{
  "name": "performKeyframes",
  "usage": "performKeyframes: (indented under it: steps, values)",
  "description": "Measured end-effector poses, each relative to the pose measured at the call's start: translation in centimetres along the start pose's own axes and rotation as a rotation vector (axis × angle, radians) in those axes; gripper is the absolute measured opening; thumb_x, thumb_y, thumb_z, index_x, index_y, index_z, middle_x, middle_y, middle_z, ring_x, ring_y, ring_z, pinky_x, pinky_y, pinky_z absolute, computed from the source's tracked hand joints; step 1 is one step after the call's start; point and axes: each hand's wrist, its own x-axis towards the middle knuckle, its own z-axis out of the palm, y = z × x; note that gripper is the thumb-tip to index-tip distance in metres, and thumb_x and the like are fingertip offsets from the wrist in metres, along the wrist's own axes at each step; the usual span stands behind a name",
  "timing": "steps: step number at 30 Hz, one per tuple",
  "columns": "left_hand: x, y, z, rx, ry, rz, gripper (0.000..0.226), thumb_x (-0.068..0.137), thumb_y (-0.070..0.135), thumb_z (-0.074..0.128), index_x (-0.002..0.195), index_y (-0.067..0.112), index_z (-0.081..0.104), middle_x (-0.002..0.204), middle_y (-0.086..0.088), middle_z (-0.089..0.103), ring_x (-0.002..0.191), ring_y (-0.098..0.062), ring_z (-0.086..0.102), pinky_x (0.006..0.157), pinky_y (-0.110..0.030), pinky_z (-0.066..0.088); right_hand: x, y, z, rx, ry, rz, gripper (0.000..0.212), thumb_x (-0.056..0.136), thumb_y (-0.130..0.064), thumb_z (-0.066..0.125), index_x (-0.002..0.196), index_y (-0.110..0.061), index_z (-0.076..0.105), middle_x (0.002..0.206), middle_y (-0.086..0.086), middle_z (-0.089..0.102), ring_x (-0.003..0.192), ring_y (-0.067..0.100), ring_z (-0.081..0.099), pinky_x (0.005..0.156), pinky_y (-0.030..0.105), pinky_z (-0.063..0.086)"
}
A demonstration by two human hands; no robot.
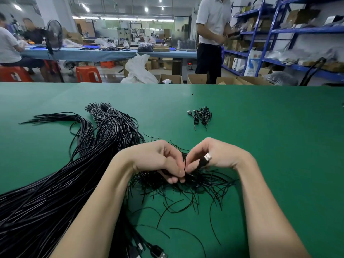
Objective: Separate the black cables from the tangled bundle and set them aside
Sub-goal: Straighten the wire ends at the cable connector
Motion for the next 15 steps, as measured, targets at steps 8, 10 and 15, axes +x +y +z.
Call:
performKeyframes:
  steps: [8, 10, 15]
  values:
    - [0.9, 1.5, 1.0, 0.460, 0.561, -0.033, 0.005, 0.080, 0.010, 0.076, 0.076, 0.013, 0.077, 0.067, 0.001, 0.075, 0.067, -0.012, 0.075, 0.078, -0.030, 0.062, 1.4, -2.7, 0.1, -0.328, 0.371, -0.020, 0.021, 0.081, -0.008, 0.074, 0.087, -0.028, 0.079, 0.072, -0.012, 0.076, 0.060, 0.001, 0.063, 0.066, 0.019, 0.049]
    - [1.2, 1.4, 1.0, 0.401, 0.723, -0.011, 0.006, 0.079, 0.014, 0.076, 0.073, 0.016, 0.076, 0.064, 0.003, 0.074, 0.065, -0.008, 0.073, 0.078, -0.030, 0.062, 1.8, -3.0, 0.7, -0.330, 0.546, -0.072, 0.023, 0.081, -0.007, 0.070, 0.084, -0.029, 0.078, 0.070, -0.011, 0.075, 0.059, 0.002, 0.064, 0.064, 0.014, 0.049]
    - [1.8, 0.8, 0.6, 0.099, 0.844, 0.029, 0.005, 0.080, 0.010, 0.079, 0.078, 0.013, 0.076, 0.068, -0.003, 0.076, 0.065, -0.014, 0.074, 0.081, -0.034, 0.062, 2.5, -2.8, 1.9, -0.232, 0.744, -0.120, 0.023, 0.082, -0.009, 0.074, 0.078, -0.031, 0.074, 0.070, -0.008, 0.073, 0.063, 0.007, 0.066, 0.067, 0.019, 0.055]
